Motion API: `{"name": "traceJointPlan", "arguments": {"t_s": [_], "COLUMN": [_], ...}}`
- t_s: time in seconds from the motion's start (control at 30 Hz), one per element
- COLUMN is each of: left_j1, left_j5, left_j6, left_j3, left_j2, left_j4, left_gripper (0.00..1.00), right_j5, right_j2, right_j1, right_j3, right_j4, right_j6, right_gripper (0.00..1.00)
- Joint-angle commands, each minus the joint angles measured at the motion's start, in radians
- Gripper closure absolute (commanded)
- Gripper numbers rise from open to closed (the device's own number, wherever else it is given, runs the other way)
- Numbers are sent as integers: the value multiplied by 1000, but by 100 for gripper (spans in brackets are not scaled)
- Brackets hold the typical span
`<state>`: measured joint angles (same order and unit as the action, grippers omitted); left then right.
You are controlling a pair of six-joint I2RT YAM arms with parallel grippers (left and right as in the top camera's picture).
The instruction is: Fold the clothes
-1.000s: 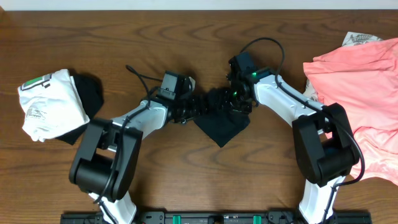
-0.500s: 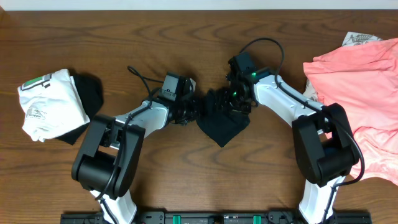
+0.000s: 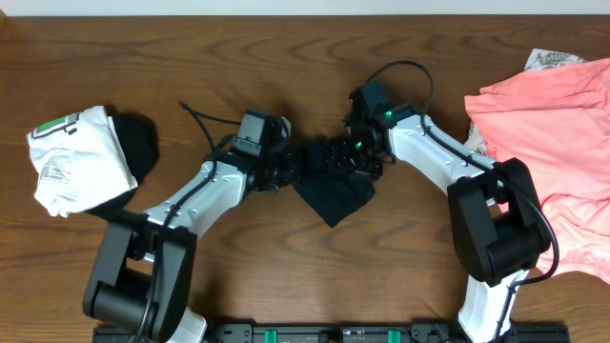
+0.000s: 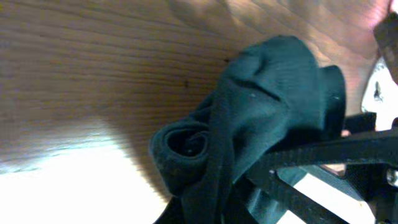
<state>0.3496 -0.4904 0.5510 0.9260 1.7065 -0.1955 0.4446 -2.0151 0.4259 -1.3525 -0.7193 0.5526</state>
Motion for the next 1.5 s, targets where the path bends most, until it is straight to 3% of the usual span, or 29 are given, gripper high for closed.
{"name": "traceJointPlan", "arguments": {"t_s": [0.0, 0.7, 0.73, 0.83, 0.87, 1.03, 1.47], "left_j1": [-55, -79, -78, -74, -73, -74, -73], "left_j5": [74, 192, 192, 192, 192, 189, 188], "left_j6": [-23, -90, -90, -90, -90, -90, -90], "left_j3": [-5, -6, -6, -6, -6, -6, -6], "left_j2": [-27, -27, -27, -27, -27, -27, 69], "left_j4": [-36, -111, -112, -118, -118, -118, -97], "left_gripper": [94, 94, 92, 57, 54, 47, 47], "right_j5": [-101, -6, -6, -6, -6, -6, 8], "right_j2": [-27, 24, 26, 30, 30, 30, 30], "right_j1": [-40, -143, -145, -146, -145, -143, -137], "right_j3": [14, 11, 11, 11, 11, 12, 12], "right_j4": [-22, -25, -26, -26, -26, -31, -44], "right_j6": [8, -79, -79, -79, -79, -79, -87], "right_gripper": [30, 25, 25, 24, 24, 24, 24]}}
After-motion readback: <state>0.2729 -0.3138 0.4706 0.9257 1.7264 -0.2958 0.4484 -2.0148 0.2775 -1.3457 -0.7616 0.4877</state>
